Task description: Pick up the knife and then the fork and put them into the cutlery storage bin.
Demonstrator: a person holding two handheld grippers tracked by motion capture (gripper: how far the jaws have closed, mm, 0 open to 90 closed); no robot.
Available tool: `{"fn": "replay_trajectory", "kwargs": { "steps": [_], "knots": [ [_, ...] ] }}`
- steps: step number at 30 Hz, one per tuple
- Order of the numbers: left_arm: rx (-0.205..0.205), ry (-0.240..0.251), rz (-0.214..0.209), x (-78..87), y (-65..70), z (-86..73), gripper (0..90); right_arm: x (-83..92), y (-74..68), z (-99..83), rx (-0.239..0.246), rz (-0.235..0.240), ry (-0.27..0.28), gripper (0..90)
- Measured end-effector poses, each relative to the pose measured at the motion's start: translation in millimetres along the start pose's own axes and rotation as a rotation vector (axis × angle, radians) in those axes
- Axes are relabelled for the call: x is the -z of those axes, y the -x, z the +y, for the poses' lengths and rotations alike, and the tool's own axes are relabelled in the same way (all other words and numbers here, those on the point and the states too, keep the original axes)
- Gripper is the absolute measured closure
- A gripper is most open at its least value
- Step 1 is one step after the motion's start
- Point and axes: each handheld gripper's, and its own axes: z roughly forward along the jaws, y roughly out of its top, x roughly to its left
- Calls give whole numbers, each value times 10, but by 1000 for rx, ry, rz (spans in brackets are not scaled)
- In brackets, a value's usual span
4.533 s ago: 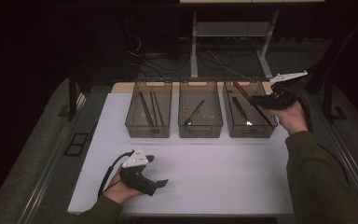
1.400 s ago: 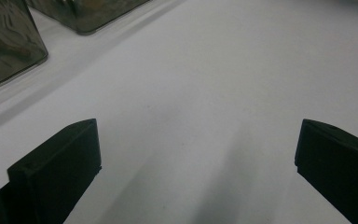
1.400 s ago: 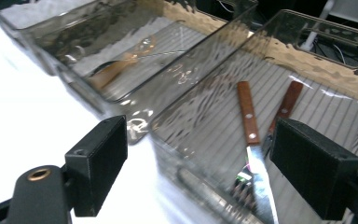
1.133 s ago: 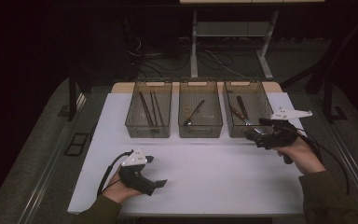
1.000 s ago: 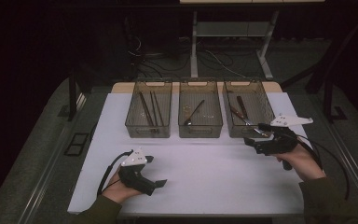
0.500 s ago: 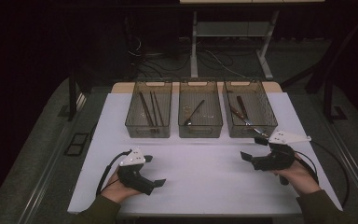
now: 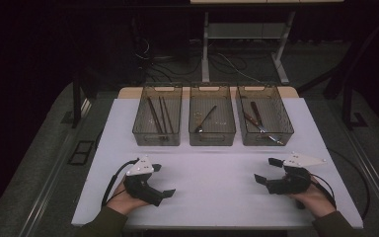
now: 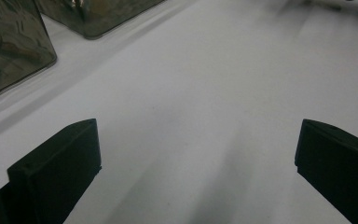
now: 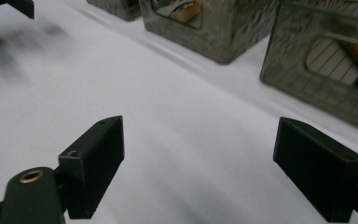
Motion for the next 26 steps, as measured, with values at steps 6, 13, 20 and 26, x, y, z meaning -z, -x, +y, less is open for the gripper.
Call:
{"fn": "replay_trajectory", "kwargs": {
  "steps": [6, 13, 20, 26],
  "knots": [
    [4, 2, 4, 4, 0, 0, 0, -13, -31, -121, -2, 17, -28, 157],
    [5, -1, 4, 5, -6, -8, 0, 9, -16, -206, 5, 19, -36, 157],
    [7, -1, 6, 12, -13, -17, 0, 8, 5, -208, 9, 20, -32, 157],
    [6, -5, 8, 4, -13, -14, 0, 20, 12, -203, 8, 21, -28, 157]
  ]
}}
